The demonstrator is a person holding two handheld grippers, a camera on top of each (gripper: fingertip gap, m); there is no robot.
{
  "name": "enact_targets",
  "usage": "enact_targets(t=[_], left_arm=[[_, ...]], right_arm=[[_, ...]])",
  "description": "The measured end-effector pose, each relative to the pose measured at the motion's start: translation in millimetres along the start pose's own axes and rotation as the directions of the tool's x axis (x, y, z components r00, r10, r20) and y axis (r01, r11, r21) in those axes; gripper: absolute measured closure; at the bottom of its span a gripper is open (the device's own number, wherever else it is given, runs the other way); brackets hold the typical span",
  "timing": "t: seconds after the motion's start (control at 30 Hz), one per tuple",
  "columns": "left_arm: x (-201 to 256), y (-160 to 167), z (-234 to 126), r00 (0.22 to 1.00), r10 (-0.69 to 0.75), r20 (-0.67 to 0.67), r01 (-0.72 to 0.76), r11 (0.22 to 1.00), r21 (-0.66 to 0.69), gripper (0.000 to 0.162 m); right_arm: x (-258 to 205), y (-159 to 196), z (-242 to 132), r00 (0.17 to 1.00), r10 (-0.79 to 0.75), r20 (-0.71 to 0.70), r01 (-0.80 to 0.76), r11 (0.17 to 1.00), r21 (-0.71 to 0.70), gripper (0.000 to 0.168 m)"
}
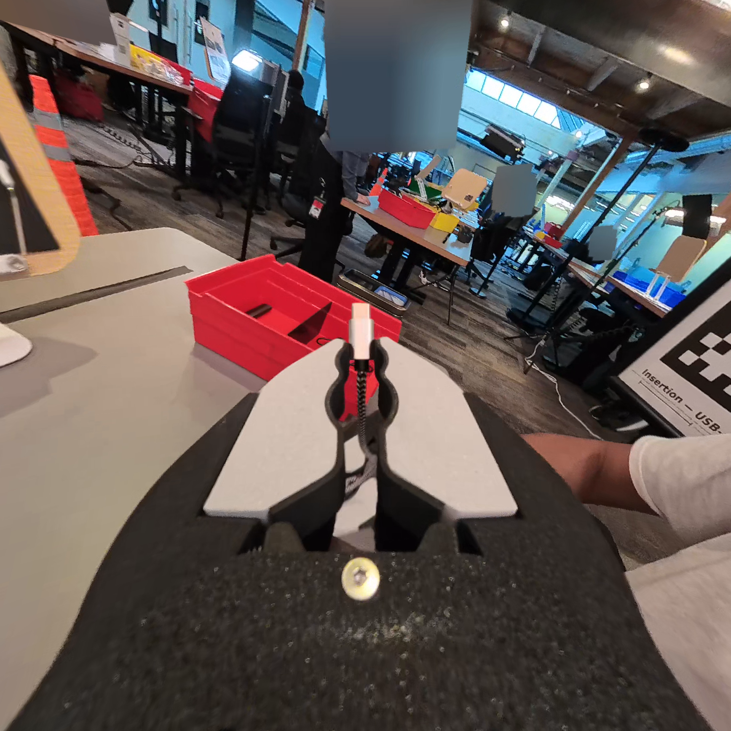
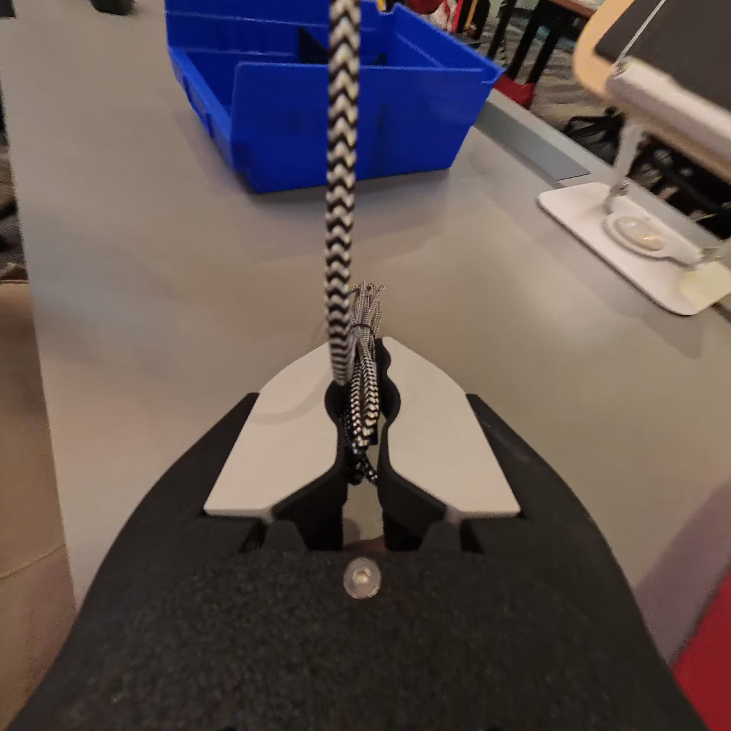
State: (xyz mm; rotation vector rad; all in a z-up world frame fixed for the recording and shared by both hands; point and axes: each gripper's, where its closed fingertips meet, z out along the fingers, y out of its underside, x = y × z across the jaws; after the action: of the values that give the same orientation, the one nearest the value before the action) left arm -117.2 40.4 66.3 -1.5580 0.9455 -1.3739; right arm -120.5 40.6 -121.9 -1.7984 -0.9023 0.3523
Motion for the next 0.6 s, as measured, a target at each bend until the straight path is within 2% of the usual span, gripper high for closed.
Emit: enact_targets(t=[0.1, 0.17, 0.37, 0.43, 0.5, 0.53, 0.6], left_arm=[[-16, 12, -24, 0.997, -0.006, 0.075, 0.007, 1.000, -0.021, 0.147], [-30, 35, -43, 0.989, 0.007, 0.149, 0.005, 0.997, -0.082, 0.133], [-39, 157, -103, 0.952, 0.057, 0.301, 0.040, 0.951, -0.307, 0.134], [-34, 188, -119, 0.932, 0.080, 0.353, 0.043, 0.944, -0.326, 0.139], [-28, 209, -131, 0.912, 0.108, 0.395, 0.041, 0.936, -0.351, 0.141], [-24, 214, -134, 0.907, 0.129, 0.400, 0.027, 0.932, -0.362, 0.141], [-16, 219, -138, 0.896, 0.181, 0.405, -0.020, 0.928, -0.371, 0.143]], right_arm=[[18, -9, -25, 0.997, -0.040, -0.068, 0.039, 0.999, -0.017, 0.157], [35, -18, -53, 0.990, -0.053, -0.127, 0.050, 0.998, -0.030, 0.157], [112, -31, -181, 0.954, -0.066, -0.291, 0.038, 0.994, -0.102, 0.157], [138, -19, -223, 0.947, -0.090, -0.310, 0.028, 0.980, -0.198, 0.157], [160, 7, -258, 0.934, -0.154, -0.322, 0.019, 0.922, -0.386, 0.156], [170, 21, -270, 0.930, -0.186, -0.316, 0.013, 0.877, -0.479, 0.156], [185, 34, -281, 0.932, -0.236, -0.274, 0.040, 0.820, -0.571, 0.157]])
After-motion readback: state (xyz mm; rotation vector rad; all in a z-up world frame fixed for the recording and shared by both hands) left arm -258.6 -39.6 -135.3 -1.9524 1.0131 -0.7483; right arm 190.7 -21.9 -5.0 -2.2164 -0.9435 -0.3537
